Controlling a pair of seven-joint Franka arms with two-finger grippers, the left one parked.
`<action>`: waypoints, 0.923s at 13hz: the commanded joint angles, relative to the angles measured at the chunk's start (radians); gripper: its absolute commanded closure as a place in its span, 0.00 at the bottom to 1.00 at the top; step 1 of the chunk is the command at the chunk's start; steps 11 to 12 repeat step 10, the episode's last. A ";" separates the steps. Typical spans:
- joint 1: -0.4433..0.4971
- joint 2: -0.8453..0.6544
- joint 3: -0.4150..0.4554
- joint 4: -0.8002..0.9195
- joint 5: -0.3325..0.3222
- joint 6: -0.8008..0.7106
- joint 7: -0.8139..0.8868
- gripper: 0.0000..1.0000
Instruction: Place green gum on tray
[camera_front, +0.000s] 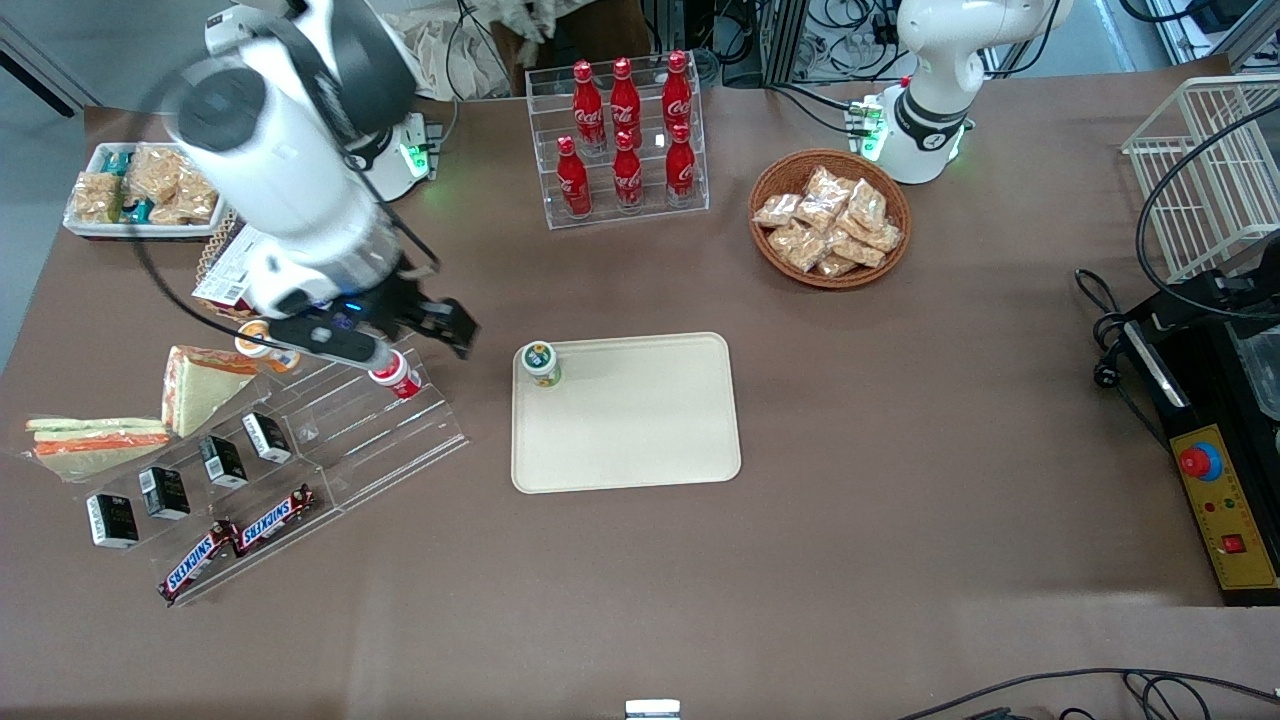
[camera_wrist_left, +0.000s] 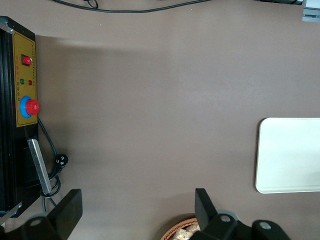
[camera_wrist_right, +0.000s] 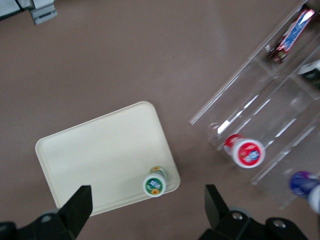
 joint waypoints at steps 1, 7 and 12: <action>-0.096 -0.008 -0.005 0.076 -0.052 -0.085 -0.145 0.00; -0.185 -0.048 -0.273 0.060 -0.030 -0.085 -0.576 0.00; -0.177 -0.045 -0.327 0.072 0.075 -0.089 -0.644 0.00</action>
